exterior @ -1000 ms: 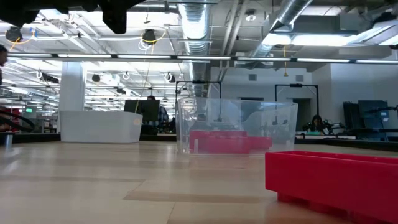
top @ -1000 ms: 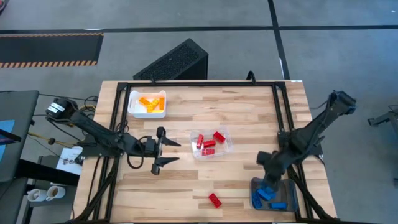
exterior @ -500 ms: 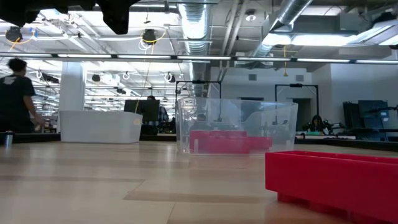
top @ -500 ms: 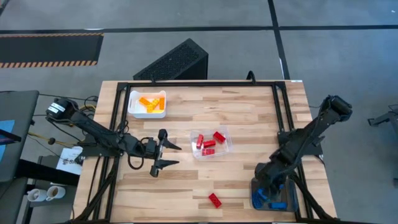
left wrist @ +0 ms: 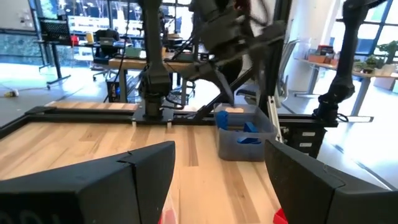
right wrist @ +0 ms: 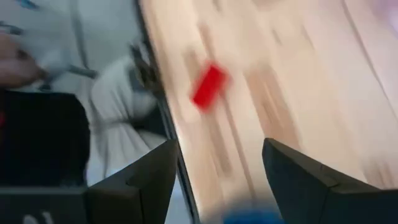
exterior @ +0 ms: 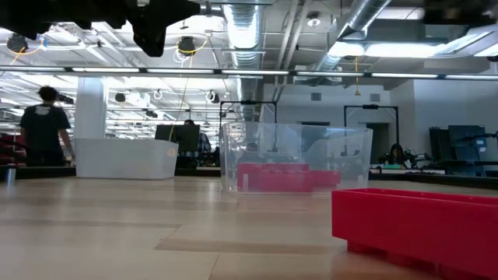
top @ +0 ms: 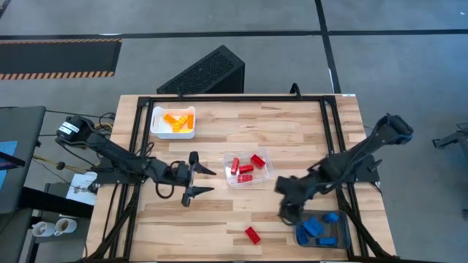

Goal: Sort & place blocks by color
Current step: Put the red game piece into the transparent bin

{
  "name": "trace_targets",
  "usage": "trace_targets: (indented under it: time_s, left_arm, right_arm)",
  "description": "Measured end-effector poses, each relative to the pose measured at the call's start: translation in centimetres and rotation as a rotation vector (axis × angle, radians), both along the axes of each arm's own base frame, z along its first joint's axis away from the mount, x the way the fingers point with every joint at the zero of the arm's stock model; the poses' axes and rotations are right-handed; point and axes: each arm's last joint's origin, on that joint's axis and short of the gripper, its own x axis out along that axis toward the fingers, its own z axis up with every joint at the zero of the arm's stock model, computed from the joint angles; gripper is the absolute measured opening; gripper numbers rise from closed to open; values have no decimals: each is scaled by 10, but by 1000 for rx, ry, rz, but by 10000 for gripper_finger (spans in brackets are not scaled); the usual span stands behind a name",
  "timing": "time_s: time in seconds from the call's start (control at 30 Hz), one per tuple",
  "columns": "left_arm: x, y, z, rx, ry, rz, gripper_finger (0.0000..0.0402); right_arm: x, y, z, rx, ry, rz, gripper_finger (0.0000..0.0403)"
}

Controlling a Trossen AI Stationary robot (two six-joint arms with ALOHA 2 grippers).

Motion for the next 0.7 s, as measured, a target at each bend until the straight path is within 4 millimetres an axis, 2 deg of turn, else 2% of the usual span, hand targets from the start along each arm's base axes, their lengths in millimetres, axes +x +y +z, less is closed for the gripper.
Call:
trace_targets:
  time_s: [0.17,0.27,0.4,0.57,0.7]
  left_arm:
    - [0,1,0,-12,4,3,233]
    - [0,1,0,-12,4,3,233]
    - [0,1,-1,-10,10,3,233]
    - [0,1,-1,-8,15,3,233]
    - [0,1,-2,-3,17,4,233]
  right_arm:
    - [43,15,-16,-14,-225,93,255]
    - [61,26,-34,-20,-273,129,255]
    - [78,28,-66,-36,-205,125,255]
    - [91,23,-102,-39,-52,26,255]
    - [100,31,-112,-62,13,30,255]
